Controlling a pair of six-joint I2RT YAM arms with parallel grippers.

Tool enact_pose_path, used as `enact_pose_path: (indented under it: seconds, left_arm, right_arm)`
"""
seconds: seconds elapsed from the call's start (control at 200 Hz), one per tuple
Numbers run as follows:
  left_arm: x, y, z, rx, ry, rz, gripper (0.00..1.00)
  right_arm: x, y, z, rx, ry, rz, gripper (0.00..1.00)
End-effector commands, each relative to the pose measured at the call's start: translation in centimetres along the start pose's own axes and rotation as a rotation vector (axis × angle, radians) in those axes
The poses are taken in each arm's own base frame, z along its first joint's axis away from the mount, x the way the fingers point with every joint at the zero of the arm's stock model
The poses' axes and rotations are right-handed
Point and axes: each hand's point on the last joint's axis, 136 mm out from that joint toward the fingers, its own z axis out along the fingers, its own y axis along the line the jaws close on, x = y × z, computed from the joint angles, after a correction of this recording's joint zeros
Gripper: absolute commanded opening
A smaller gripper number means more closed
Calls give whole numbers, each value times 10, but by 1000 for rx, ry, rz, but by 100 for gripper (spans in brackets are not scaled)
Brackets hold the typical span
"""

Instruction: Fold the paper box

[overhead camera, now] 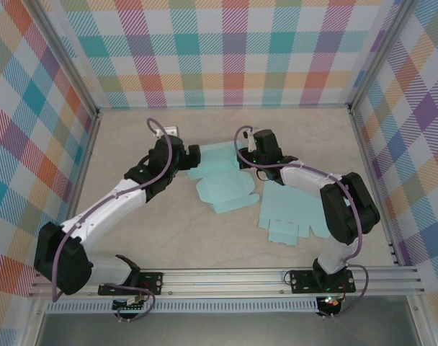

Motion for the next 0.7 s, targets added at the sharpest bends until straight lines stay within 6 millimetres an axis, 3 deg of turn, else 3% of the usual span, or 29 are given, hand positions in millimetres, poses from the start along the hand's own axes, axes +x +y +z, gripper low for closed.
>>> enact_pose_path:
  seconds: [0.0, 0.32, 0.694]
  left_arm:
    - [0, 2, 1, -7, 47, -36, 100]
    - [25, 14, 10, -36, 93, -49, 100]
    - [35, -15, 37, 92, 95, -110, 100]
  right_arm:
    - [-4, 5, -10, 2, -5, 15, 0]
    - [-13, 10, -15, 1, -11, 31, 0]
    - [-17, 31, -25, -8, -19, 36, 0]
